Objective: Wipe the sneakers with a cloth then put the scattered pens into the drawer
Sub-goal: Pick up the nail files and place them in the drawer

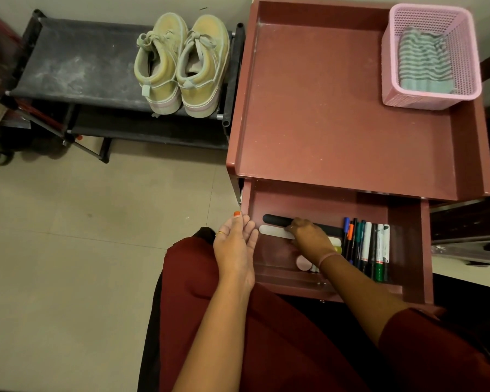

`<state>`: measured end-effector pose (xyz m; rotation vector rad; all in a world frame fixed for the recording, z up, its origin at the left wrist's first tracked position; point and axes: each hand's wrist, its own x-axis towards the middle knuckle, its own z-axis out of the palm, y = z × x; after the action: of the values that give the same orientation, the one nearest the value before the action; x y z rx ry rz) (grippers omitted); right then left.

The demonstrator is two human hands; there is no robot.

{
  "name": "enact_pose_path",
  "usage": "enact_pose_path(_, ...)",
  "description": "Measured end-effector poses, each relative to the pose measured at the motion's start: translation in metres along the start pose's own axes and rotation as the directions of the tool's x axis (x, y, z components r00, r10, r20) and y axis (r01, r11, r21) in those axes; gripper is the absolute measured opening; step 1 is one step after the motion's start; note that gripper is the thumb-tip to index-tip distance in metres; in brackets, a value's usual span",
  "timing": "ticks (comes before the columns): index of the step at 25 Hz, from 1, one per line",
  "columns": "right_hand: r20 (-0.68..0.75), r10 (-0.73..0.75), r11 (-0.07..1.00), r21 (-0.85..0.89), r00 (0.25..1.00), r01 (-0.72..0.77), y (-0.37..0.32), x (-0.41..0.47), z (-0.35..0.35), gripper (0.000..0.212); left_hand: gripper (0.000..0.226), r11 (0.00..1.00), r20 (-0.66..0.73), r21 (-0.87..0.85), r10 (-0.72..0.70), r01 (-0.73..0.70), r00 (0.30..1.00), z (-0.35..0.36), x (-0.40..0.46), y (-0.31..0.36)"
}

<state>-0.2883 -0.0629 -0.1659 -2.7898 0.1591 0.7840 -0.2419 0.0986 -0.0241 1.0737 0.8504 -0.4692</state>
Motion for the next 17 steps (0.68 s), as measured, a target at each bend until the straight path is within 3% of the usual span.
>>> enact_pose_path(17,-0.047,-0.021,0.997,0.074,0.999,0.024,0.001,0.013,-0.006,0.036,0.022,1.0,-0.004,0.021,-0.003,0.003,1.0,0.001,0.0,0.0)
